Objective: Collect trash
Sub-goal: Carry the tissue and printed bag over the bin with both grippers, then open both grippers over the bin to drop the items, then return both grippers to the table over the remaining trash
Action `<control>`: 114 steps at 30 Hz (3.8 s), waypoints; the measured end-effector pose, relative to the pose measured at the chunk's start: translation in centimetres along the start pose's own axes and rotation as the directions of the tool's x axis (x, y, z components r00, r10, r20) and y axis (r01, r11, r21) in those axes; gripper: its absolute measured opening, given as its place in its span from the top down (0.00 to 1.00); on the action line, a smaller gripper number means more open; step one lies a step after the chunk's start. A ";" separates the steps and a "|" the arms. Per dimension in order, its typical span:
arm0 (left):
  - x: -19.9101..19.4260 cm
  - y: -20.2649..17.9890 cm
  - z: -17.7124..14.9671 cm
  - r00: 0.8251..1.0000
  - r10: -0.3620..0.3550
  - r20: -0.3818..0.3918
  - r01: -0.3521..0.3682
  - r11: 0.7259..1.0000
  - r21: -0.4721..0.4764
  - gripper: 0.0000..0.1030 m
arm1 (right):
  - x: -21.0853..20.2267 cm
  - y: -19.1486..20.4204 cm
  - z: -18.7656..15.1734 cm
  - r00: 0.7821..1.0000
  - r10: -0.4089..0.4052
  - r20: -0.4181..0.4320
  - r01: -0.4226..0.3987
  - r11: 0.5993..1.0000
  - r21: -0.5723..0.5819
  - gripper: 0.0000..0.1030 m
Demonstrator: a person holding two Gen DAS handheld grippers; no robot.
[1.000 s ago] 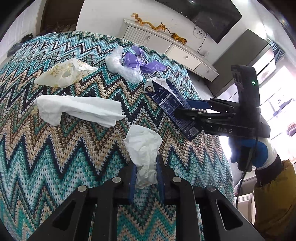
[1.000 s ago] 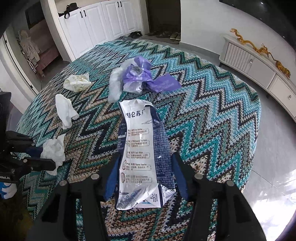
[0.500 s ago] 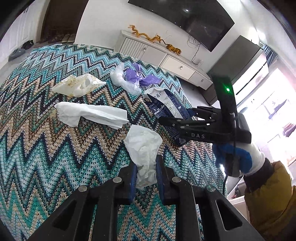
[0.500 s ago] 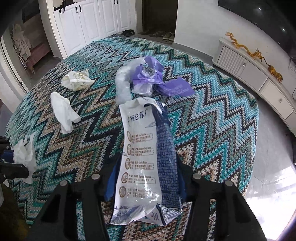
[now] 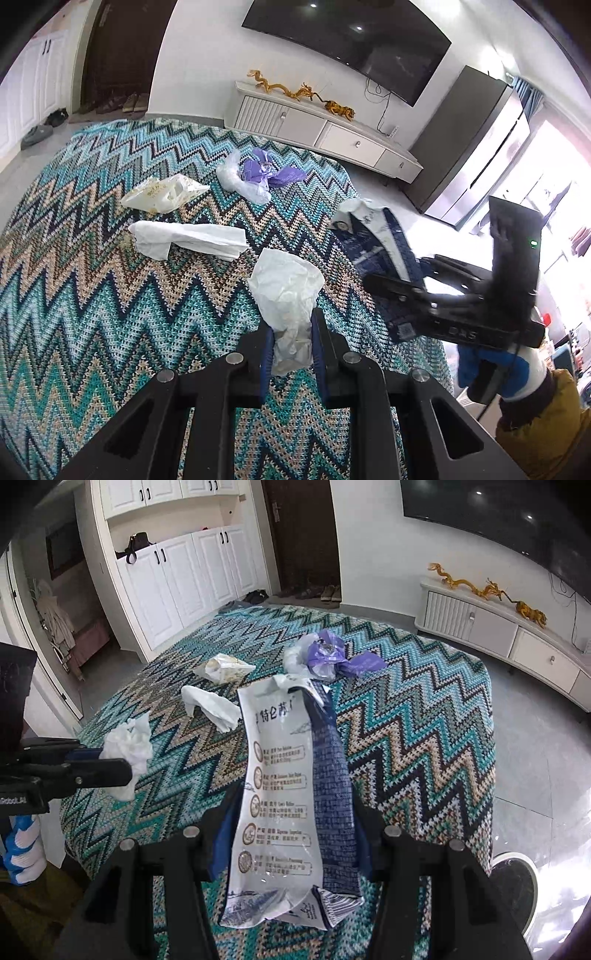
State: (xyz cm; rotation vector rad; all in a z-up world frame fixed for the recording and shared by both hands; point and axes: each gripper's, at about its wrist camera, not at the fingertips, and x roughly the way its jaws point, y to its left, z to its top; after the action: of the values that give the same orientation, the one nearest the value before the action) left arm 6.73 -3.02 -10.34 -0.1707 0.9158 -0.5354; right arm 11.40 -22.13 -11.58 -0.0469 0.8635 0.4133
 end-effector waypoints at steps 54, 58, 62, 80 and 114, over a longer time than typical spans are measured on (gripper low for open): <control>30.2 -34.4 3.8 0.901 -0.114 -0.419 0.265 0.909 0.323 0.39 | -4.7 -35.3 -24.2 0.887 -0.431 -0.168 0.425 0.614 0.666 0.42; 29.9 -33.5 4.2 0.903 -0.113 -0.414 0.263 0.908 0.327 0.39 | -5.3 -34.8 -24.7 0.876 -0.447 -0.183 0.444 0.593 0.672 0.41; 28.8 -32.5 4.2 0.911 -0.113 -0.396 0.258 0.907 0.334 0.39 | -6.6 -34.2 -25.0 0.856 -0.479 -0.197 0.471 0.563 0.679 0.38; 14.5 -23.4 4.4 0.992 -0.035 -0.122 0.088 0.880 0.468 0.39 | -15.5 -24.7 -18.5 0.834 -0.551 0.008 0.407 0.625 0.666 0.20; 3.1 6.4 3.5 1.000 0.014 -0.025 -0.016 0.998 -0.062 0.38 | -8.8 -4.8 -1.1 0.943 -0.255 0.213 0.182 0.933 0.311 0.40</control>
State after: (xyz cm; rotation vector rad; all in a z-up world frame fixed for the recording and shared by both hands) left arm 13.42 0.61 -12.77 -0.2139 0.9579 -0.4965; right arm 7.32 -29.66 -6.34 0.1732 0.6517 0.0753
